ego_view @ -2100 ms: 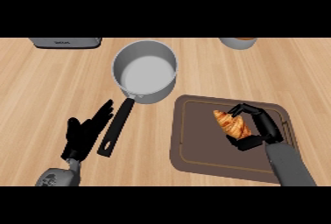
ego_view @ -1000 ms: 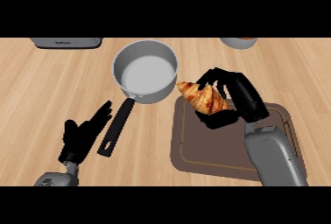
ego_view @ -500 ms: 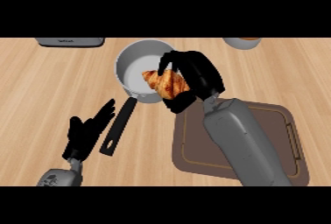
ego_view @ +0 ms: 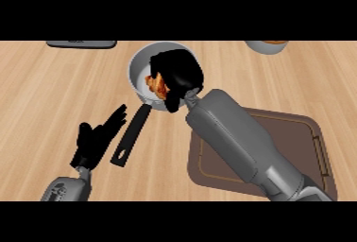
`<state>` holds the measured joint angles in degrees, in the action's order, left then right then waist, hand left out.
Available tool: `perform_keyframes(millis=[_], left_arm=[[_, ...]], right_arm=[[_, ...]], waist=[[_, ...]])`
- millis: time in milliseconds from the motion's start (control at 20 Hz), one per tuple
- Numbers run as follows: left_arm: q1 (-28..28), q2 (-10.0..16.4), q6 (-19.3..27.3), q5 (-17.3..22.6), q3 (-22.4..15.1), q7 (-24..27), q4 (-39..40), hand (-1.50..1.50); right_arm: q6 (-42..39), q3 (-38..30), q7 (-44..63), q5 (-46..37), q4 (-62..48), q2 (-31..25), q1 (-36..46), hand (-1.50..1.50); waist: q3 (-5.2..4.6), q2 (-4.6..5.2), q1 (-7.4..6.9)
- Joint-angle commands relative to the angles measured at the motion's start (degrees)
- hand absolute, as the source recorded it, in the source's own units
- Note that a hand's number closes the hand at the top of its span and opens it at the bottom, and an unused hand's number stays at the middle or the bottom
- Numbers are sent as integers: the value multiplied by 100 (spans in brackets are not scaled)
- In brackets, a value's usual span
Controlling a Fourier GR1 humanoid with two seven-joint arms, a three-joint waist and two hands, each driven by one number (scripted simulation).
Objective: Pick the croissant from the tray and place it in the pot
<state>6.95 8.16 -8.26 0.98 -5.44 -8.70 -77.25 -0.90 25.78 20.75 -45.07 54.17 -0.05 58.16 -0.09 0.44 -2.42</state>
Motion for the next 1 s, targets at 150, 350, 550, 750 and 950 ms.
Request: perform_keyframes(millis=[150, 350, 550, 750, 950], left_arm=[[103, 70, -246, 65, -39, -97, -67, 0], [189, 87, -270, 63, 21, 91, 52, 0], [271, -176, -113, -108, -194, -6, 151, 0], [205, -185, -133, -135, -284, -100, -50, 0], [466, -209, -62, -103, -139, -106, 172, 0]], right_arm=[[-242, 1019, 841, 552, -1208, 5, 565, 150], [-958, 883, 1535, 1176, -1682, 5, 577, 150], [-1244, 1441, 1737, 1805, -1790, 5, 834, -150], [170, 1058, 924, 2324, -1412, 5, 446, -150], [1428, 547, 304, 2828, -869, 5, 332, -150]], waist=[[0, 27, -217], [-6, 65, -322], [-2, 72, -391], [12, 95, -462], [21, 109, -339]])
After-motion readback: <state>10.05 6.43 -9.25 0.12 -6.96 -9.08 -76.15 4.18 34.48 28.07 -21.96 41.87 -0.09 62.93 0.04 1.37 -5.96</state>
